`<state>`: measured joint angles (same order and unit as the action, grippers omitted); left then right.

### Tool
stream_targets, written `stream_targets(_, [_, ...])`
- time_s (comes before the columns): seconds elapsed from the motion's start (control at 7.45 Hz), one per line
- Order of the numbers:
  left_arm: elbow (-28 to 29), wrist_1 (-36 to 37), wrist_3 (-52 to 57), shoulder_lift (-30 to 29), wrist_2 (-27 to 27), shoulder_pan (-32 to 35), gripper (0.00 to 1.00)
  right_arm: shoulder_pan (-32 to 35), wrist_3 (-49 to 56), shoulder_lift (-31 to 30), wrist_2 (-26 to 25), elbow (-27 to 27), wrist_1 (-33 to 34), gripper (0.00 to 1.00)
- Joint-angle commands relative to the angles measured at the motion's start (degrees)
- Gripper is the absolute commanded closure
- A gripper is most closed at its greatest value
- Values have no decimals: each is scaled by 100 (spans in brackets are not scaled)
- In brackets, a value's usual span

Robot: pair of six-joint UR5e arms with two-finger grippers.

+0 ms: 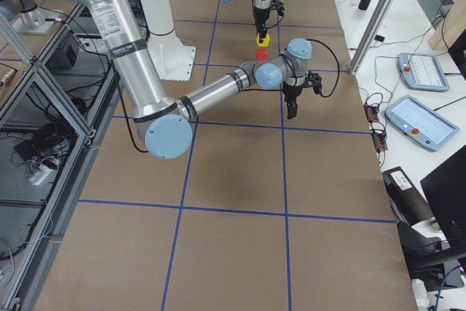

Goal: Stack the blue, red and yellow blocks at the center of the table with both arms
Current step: 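Lower the yellow cube onto the red cube with the left gripper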

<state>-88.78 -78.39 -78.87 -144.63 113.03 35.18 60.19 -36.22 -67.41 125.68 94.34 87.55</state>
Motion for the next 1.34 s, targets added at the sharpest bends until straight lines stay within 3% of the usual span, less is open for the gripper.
stream_targets(0.0, [203,-19,-67,-153,9,-11,100,1,-8,0,0,6,-1,0])
stream_targets(1.21, [529,-449,-76,-171,9,-73,100,1,36,-35,0,-12,7,0])
